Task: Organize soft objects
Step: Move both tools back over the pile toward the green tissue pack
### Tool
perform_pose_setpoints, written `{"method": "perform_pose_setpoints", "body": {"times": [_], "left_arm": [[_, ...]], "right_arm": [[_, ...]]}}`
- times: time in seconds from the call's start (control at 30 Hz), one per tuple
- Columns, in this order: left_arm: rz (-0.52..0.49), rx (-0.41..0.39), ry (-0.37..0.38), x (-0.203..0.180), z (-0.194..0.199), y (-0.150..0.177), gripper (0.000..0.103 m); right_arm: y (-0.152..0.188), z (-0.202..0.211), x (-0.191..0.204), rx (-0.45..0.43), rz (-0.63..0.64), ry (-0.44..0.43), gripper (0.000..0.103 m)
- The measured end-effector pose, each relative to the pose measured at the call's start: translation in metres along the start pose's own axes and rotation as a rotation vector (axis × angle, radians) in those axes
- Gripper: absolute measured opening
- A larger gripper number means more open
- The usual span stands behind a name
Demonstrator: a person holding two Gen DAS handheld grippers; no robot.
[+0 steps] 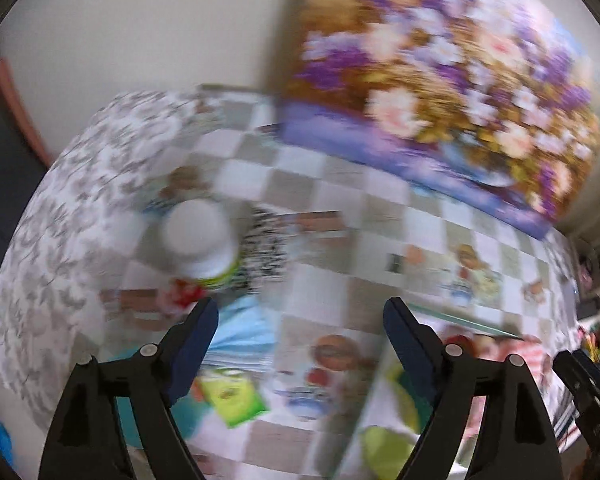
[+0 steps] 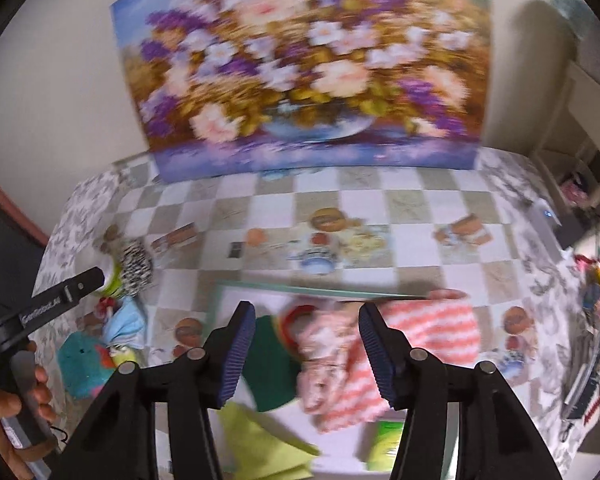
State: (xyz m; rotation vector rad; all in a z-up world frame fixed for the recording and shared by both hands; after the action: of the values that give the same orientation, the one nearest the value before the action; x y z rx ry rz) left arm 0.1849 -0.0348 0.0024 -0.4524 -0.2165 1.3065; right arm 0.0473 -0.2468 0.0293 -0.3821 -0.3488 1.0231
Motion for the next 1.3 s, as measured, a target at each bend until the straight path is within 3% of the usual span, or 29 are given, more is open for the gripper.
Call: {"method": "perform_pose_setpoints", "body": {"times": [0.17, 0.37, 0.57, 0.93, 1.3], "left_arm": [[0.044, 0.009, -0.092, 0.045, -0.006, -0.004, 0.086], [0.067, 0.028, -0.119, 0.076, -0.012, -0.004, 0.086], [0.049, 0.112, -0.138, 0.091, -0.039, 0.003, 0.086], [0.1, 0.153, -0.152, 0.115, -0.06, 0.005, 0.086], [0.12, 0.163, -0.147, 0.122, -0.063, 0.006, 0.086]], "right_arm": [[0.004, -0.019, 0.053, 0.036, 0.077, -0.046, 0.061], [0.017, -0.044, 0.115, 0.094, 0.17, -0.119, 0.061], [0.038, -0.076, 0.162, 0.166, 0.236, -0.168, 0.061], [0.076, -0.124, 0.206, 0.334, 0.329, -0.242, 0.061], [0.112, -0.147, 0.219, 0.457, 0.427, -0.282, 0.063]]}}
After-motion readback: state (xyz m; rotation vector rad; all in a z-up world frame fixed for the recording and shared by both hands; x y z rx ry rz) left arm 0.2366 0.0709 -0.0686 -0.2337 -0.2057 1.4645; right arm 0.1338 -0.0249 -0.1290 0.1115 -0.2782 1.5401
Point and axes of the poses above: each gripper's, at about its wrist camera, not at the fingertips, and z roughly against the way its jaws point, x to its left, y to its underside, the point moved 3 cm from there along -z, roughly the way its jaws point
